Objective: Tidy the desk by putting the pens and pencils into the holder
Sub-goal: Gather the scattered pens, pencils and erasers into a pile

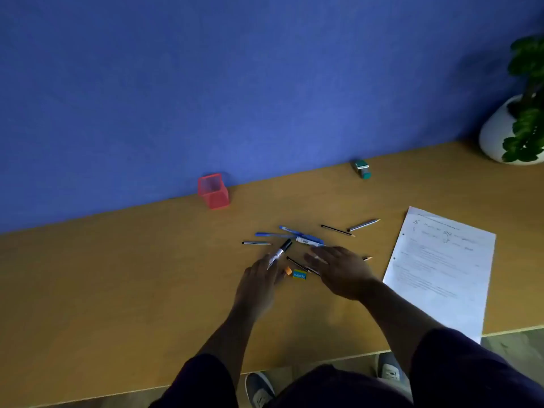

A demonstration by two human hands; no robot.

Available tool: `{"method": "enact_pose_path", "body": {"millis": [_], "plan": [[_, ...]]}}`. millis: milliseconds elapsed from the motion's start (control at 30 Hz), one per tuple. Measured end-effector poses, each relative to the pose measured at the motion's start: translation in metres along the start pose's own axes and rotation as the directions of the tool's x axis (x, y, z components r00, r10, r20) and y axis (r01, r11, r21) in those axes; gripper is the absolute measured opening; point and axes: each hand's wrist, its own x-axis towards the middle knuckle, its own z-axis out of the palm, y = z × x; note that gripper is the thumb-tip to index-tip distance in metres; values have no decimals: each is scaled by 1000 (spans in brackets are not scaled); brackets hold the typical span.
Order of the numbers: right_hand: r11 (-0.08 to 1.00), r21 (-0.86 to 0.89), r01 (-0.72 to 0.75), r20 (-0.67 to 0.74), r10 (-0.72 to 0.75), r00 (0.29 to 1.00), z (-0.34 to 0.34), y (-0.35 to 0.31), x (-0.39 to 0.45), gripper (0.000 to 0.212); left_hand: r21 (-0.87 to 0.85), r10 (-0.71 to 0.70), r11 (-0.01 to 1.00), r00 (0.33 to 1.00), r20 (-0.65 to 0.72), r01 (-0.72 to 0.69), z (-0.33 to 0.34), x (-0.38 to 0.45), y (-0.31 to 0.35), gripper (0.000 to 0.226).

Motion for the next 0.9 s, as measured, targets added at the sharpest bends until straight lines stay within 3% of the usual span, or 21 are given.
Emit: {"method": "enact_pose_path", "body": {"millis": [100, 200, 533, 733, 900], "plan": [[998, -6, 68, 105, -67, 992, 9, -10, 5, 51, -12, -51, 999, 991, 121, 53, 7, 3, -1, 43], [999, -17, 47, 268, -41, 963, 16, -20, 7, 55, -72, -133, 987, 978, 164, 146, 11, 2, 0, 41], [997, -46, 68, 342, -48, 938, 22, -35, 23, 55, -98, -210, 971, 974, 80, 218, 20, -5, -15, 40], [1000, 6, 24, 396, -24, 918, 23, -51, 34, 60, -132, -187, 972, 981, 58, 193, 20, -14, -17, 36], [998, 65, -19, 433, -11, 901, 26, -60, 44, 66, -147, -308, 937, 949, 72, 315, 21, -16, -23, 33]]}}
